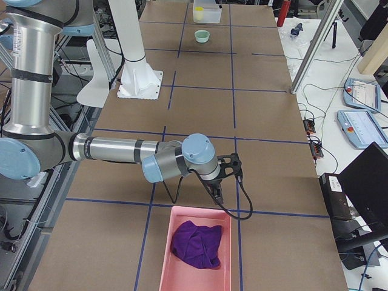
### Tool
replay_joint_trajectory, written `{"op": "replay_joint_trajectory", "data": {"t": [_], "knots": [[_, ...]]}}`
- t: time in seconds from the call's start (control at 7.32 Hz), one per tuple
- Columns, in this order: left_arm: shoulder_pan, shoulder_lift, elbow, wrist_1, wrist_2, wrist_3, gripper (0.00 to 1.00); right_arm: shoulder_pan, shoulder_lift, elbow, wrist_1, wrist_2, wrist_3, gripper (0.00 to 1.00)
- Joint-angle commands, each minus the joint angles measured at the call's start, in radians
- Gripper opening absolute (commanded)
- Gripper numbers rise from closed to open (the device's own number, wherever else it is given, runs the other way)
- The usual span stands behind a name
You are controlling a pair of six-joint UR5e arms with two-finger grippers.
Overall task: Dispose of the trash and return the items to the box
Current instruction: 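Carry the purple cloth back and release it into the pink bin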
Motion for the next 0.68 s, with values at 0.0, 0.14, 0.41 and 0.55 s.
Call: {"op": "replay_joint_trajectory", "data": {"t": [0.0, 0.14, 0.41, 0.55], "knots": [[0.165, 0.077, 0.037, -0.204, 0.069, -0.212, 1.0, -0.027, -0.017, 0.013, 0.053, 0.0, 0.044, 1.0], [0.224, 0.079, 0.061, -0.242, 0.072, -0.289, 0.96, -0.027, -0.026, 0.012, 0.073, 0.0, 0.044, 1.0], [0.342, 0.081, 0.091, -0.308, 0.137, -0.443, 0.77, -0.027, -0.045, 0.012, 0.096, 0.002, 0.04, 1.0], [0.4, 0.079, 0.118, -0.344, 0.161, -0.511, 0.67, -0.027, -0.052, 0.012, 0.108, 0.0, 0.041, 1.0]]}}
